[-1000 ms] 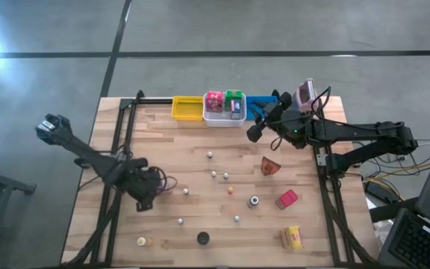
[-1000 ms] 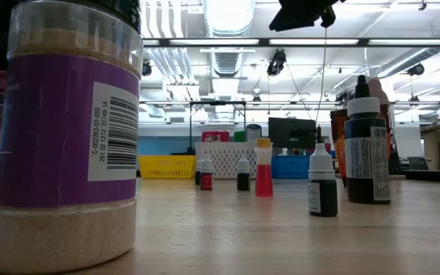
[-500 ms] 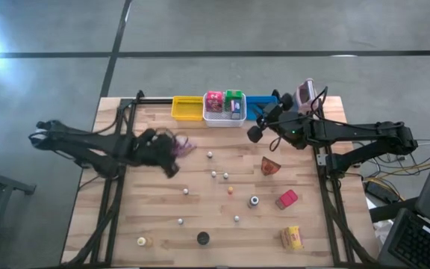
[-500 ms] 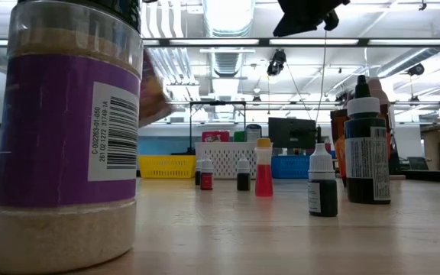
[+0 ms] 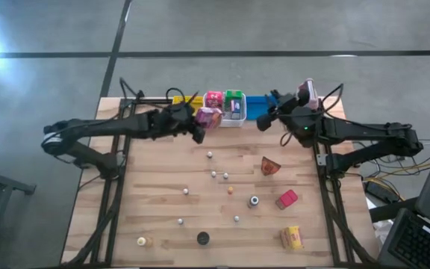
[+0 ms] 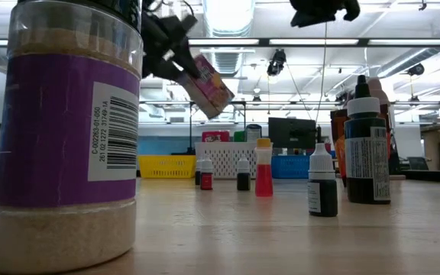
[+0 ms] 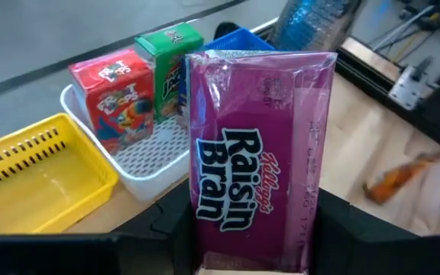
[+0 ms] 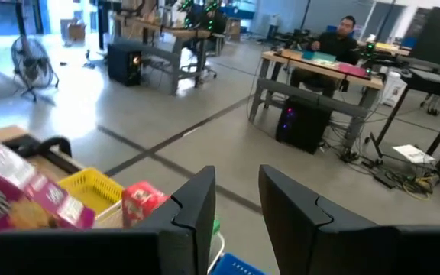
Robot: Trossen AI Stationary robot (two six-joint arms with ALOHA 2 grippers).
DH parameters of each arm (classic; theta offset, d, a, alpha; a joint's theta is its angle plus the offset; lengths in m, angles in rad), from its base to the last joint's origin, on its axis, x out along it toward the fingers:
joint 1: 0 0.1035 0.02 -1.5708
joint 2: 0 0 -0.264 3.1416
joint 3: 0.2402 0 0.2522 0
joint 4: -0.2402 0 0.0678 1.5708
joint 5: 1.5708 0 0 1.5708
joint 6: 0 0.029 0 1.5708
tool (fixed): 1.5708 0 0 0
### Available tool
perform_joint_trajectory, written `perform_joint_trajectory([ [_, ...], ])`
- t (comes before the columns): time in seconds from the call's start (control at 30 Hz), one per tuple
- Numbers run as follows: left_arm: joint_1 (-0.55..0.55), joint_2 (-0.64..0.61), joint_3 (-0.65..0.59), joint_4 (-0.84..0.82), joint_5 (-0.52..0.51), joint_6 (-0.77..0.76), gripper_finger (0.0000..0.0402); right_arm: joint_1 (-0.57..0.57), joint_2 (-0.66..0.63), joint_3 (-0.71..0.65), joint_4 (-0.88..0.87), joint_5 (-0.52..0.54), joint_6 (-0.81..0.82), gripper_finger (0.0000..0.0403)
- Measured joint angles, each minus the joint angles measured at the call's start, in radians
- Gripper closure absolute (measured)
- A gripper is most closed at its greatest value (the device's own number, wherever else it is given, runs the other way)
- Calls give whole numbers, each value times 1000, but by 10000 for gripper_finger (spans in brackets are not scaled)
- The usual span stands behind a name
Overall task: Pick & Place Kitchen Items
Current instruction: Put the purple cereal box into the white basket
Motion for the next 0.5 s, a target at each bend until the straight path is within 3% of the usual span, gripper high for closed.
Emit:
perform_joint_trajectory([
  [0.17, 24, 122, 140, -52, -2, 22, 225, -16, -34, 0, -7, -3, -19, 306],
  [0.27, 24, 191, 251, -165, -43, 25, 225, -21, -46, 0, -39, -3, -15, 316],
  [0.37, 29, 251, 346, -261, -112, -5, 225, -22, -54, 0, -60, -4, -15, 326],
  [0.5, 34, 308, 418, -329, -119, -78, 225, -22, -63, 0, -59, -4, -28, 335],
])
